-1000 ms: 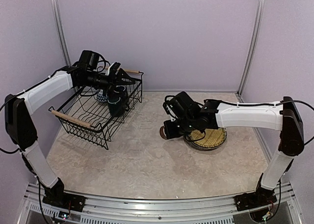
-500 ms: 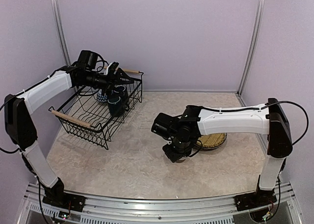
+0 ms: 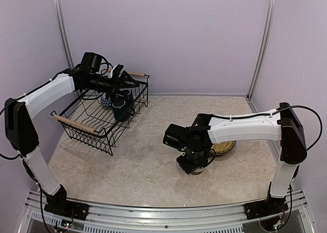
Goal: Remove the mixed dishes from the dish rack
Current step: Place the cup at the center of the board.
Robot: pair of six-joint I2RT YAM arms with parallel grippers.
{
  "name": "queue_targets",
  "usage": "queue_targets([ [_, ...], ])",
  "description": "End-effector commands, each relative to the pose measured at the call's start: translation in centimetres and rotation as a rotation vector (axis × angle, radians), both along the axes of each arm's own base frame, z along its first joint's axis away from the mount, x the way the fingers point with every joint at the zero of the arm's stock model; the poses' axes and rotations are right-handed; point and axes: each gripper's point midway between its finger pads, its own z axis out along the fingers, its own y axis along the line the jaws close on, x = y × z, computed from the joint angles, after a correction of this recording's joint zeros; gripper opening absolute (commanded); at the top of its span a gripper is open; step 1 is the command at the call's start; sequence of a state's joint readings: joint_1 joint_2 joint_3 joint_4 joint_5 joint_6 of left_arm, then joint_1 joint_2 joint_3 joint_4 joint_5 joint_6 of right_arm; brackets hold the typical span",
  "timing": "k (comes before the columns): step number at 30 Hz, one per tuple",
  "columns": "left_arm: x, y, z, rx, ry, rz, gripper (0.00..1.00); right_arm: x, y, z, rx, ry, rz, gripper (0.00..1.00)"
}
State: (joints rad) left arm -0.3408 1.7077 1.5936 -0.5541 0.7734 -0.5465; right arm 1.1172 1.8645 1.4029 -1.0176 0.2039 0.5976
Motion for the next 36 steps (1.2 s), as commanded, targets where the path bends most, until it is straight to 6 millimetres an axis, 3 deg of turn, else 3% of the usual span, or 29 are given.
queue_targets([
  [1, 0.3, 1.1, 0.6, 0.042, -0.057, 0.036, 0.99, -1.0, -1.5, -0.3, -0.042, 0.012, -0.024, 0.04],
  [8, 1.4, 3.4, 0.4, 0.137, -0.106, 0.129, 0.99, -0.5, -1.6, 0.5, -0.023, -0.036, -0.053, 0.28],
  [19, 3.9, 7.9, -1.1, 0.293, -0.124, 0.262, 0.99, 0.3, 0.2, 2.2, 0.061, -0.107, -0.068, 0.57],
  [24, 5.2, 10.8, -1.5, 0.326, -0.112, 0.321, 0.99, 0.8, 1.1, 3.8, 0.107, -0.166, -0.067, 0.66],
  [27, 5.7, 12.2, -2.0, 0.340, -0.091, 0.331, 0.99, 1.0, 1.7, 5.2, 0.162, -0.205, -0.072, 0.78],
  [36, 7.6, 14.0, -6.5, 0.383, 0.019, 0.302, 0.96, 2.3, 2.4, 9.5, 0.307, -0.340, -0.090, 0.94],
])
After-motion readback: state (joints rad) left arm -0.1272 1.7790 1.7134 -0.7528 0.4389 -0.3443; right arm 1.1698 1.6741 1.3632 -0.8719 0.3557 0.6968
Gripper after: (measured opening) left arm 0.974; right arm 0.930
